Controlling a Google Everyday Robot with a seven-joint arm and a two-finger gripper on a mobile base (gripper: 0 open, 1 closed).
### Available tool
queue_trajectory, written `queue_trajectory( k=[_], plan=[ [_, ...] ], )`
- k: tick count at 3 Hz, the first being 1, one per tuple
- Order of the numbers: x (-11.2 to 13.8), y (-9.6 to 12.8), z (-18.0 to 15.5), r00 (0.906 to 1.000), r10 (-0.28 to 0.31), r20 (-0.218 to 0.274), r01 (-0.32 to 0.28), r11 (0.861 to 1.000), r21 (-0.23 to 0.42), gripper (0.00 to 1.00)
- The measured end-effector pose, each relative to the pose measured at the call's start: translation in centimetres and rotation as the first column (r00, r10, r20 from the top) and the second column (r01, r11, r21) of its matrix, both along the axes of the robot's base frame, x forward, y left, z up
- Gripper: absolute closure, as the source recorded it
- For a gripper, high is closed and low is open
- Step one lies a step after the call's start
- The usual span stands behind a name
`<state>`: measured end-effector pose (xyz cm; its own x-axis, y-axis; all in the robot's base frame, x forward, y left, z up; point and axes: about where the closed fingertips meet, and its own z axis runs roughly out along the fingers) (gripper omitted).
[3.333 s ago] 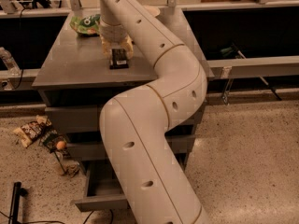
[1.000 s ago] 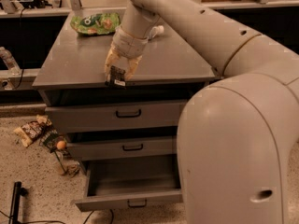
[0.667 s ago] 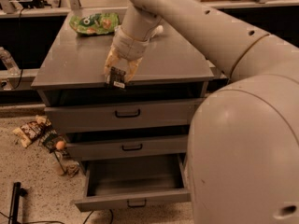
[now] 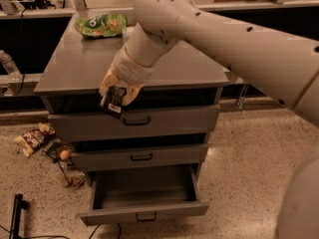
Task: Place rxbar chocolate into bottom drawer
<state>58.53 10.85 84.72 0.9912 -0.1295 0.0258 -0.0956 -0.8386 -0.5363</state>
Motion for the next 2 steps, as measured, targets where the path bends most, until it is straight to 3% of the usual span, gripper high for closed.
queue_trajectory(
  k=[2],
  plan=[
    [-6.5,2.1,-7.0,0.9970,-0.013,-0.077,0.017,0.998,0.054,1.00]
  ],
)
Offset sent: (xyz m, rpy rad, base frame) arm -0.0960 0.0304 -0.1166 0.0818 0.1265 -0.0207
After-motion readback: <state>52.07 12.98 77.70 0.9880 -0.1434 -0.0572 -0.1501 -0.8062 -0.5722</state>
